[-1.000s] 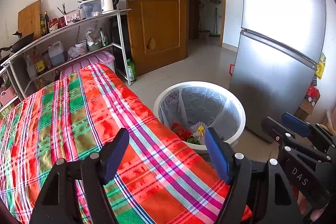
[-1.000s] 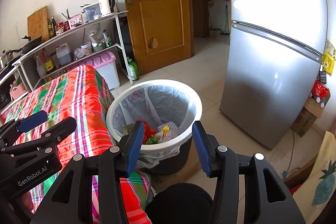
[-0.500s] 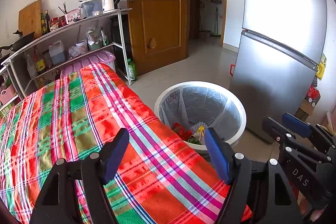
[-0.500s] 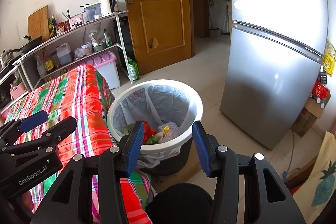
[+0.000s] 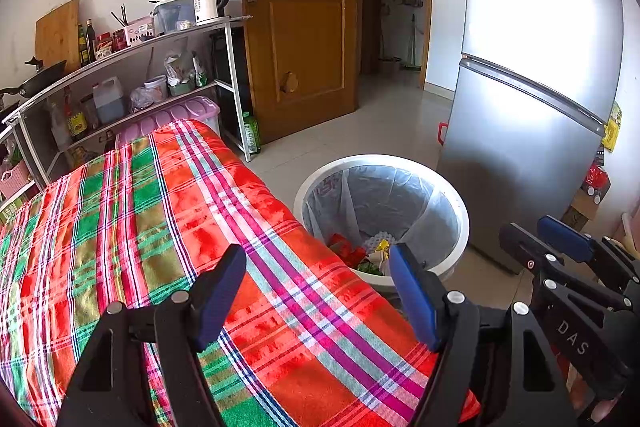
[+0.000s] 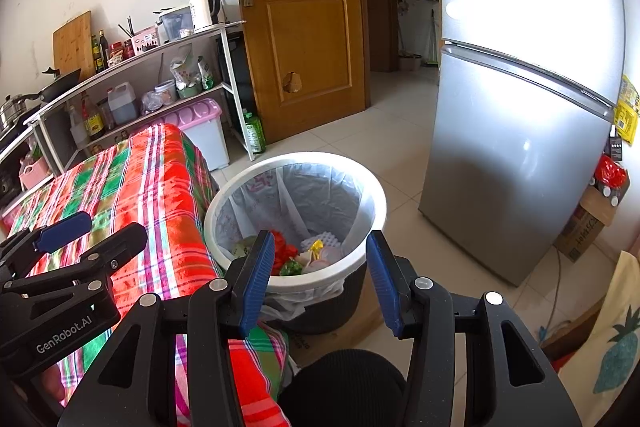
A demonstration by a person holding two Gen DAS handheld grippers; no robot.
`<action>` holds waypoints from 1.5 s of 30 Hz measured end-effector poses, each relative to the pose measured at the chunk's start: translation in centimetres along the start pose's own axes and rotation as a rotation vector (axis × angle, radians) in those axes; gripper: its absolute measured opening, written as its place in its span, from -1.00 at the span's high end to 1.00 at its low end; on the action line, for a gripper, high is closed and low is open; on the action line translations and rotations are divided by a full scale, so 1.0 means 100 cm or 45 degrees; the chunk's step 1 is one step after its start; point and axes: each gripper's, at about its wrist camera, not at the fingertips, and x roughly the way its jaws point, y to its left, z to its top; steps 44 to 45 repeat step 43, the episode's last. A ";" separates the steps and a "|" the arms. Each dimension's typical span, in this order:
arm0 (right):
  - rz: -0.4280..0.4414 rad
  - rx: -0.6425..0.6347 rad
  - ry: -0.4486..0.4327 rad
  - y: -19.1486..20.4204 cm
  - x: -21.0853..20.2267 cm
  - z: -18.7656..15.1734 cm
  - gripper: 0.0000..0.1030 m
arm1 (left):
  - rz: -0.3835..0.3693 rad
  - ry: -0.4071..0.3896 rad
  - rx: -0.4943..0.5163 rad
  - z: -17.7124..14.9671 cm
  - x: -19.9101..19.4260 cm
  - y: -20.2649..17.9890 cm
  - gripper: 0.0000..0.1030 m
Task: Collect trash
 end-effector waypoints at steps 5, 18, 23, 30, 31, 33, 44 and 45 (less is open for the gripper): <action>0.001 0.000 0.001 0.000 0.000 0.000 0.06 | 0.000 0.002 0.001 0.000 0.001 0.001 -0.47; 0.001 0.001 0.001 0.000 -0.001 0.000 0.06 | 0.002 0.005 -0.005 -0.001 0.001 0.002 -0.47; 0.002 0.000 0.001 0.000 0.000 0.000 0.06 | 0.000 0.005 -0.003 -0.001 0.001 0.001 -0.47; 0.002 0.002 0.001 -0.001 -0.001 0.000 0.06 | 0.000 0.005 -0.006 0.000 0.001 0.001 -0.47; 0.002 0.002 0.001 -0.001 -0.001 0.001 0.06 | -0.001 0.005 -0.007 -0.001 0.002 0.000 -0.47; 0.003 0.001 0.001 -0.001 0.000 0.001 0.06 | -0.001 0.008 -0.008 0.000 0.002 0.000 -0.47; 0.005 0.001 0.000 -0.001 -0.001 0.001 0.06 | 0.001 0.010 -0.014 0.000 0.006 -0.003 -0.47; 0.005 0.001 0.000 -0.001 -0.001 0.001 0.06 | 0.001 0.010 -0.014 0.000 0.006 -0.003 -0.47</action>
